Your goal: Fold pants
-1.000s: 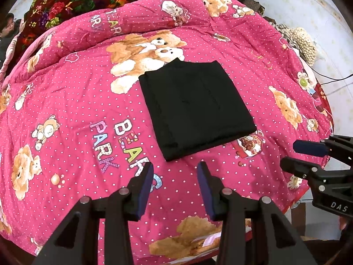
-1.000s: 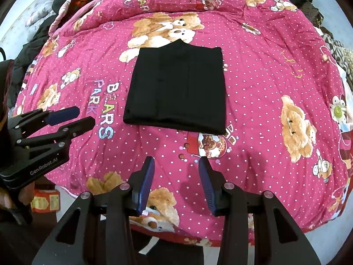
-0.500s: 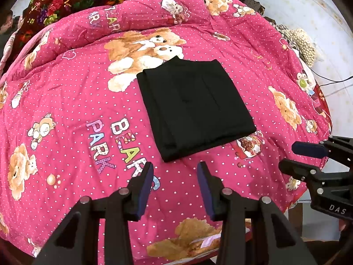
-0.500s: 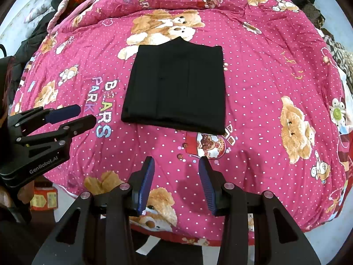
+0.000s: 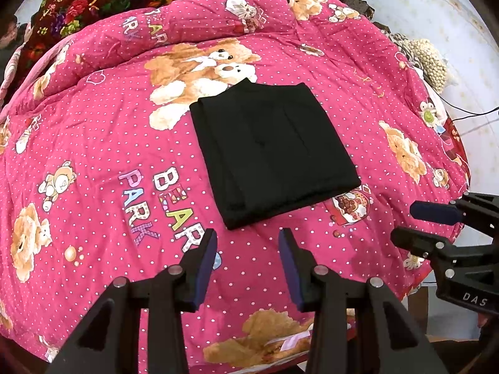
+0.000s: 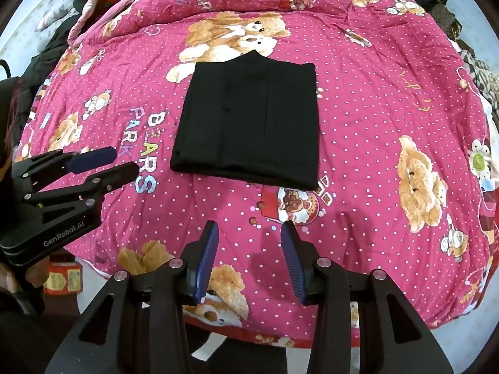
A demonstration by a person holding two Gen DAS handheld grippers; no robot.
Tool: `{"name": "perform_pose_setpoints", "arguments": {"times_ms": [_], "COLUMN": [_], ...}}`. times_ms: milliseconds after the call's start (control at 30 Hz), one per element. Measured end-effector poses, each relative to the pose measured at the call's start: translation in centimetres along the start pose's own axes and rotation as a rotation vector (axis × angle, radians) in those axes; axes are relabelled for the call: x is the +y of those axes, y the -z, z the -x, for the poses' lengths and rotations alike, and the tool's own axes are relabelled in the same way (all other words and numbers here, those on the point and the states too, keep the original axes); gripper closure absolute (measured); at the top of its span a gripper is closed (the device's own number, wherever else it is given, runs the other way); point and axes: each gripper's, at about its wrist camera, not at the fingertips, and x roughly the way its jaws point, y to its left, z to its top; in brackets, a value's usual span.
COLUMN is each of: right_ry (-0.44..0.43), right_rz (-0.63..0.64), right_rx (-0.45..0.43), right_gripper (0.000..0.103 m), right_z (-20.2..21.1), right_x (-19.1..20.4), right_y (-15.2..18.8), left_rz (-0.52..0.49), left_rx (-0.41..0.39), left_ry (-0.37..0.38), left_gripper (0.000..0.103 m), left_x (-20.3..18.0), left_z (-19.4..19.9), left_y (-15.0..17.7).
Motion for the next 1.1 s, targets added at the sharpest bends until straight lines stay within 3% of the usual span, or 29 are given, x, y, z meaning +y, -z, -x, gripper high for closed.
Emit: {"name": "perform_pose_setpoints", "arguments": {"times_ms": [700,1100], "right_ry": [-0.093,-0.122], "right_rz": [0.063,0.077], "right_rx": [-0.004,0.002], "right_gripper": [0.061,0.061], "right_z": [-0.9,-1.9], "right_x": [-0.5,-0.1], "right_y": [-0.7,-1.8], "left_rz": [0.045,0.052], "left_rx": [0.019,0.037], "left_ry": [-0.083,-0.095], "left_gripper": [0.059,0.059], "left_x": [-1.2,-0.5], "left_z": [0.5,0.1], "left_y": [0.1,-0.2]}}
